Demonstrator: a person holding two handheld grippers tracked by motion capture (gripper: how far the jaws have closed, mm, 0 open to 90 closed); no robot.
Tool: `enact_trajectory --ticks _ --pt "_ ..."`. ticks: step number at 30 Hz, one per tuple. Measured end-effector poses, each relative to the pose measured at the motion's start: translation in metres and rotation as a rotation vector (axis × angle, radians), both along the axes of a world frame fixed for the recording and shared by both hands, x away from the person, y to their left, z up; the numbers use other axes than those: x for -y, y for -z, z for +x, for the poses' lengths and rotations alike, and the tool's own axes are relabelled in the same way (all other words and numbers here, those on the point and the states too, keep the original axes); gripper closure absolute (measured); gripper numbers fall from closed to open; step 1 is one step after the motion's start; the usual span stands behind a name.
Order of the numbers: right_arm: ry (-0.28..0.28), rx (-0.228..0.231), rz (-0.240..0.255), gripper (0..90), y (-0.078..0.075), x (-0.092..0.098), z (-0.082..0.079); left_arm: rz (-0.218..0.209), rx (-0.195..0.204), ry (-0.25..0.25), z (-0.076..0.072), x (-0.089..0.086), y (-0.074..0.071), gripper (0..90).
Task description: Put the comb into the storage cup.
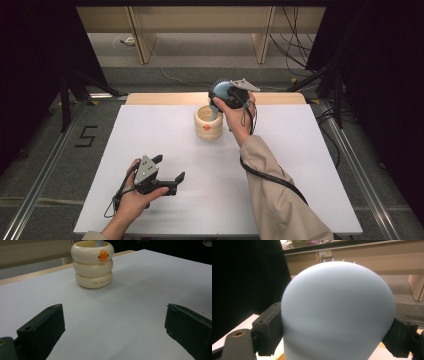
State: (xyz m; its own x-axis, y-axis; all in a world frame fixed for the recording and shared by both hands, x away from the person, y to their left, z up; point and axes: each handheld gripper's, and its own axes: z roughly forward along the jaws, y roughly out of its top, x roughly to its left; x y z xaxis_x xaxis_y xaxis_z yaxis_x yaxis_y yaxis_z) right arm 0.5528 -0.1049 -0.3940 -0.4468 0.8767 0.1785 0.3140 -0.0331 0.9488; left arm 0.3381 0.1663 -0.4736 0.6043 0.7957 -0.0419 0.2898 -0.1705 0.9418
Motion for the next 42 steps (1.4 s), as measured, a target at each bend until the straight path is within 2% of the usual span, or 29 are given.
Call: enact_trajectory --ticks 13,25,42 --pt "-0.052 -0.043 0.004 16.1 -0.001 0.010 -0.004 0.004 -0.001 -0.003 0.000 0.000 0.000 2.4" --pt "-0.108 -0.049 -0.009 15.3 -0.007 0.018 -0.014 0.007 -0.002 -0.003 0.000 0.001 0.000 2.5" --pt "-0.113 -0.060 -0.035 14.3 -0.006 0.028 -0.018 0.005 0.000 -0.008 0.000 0.000 0.000 2.6"
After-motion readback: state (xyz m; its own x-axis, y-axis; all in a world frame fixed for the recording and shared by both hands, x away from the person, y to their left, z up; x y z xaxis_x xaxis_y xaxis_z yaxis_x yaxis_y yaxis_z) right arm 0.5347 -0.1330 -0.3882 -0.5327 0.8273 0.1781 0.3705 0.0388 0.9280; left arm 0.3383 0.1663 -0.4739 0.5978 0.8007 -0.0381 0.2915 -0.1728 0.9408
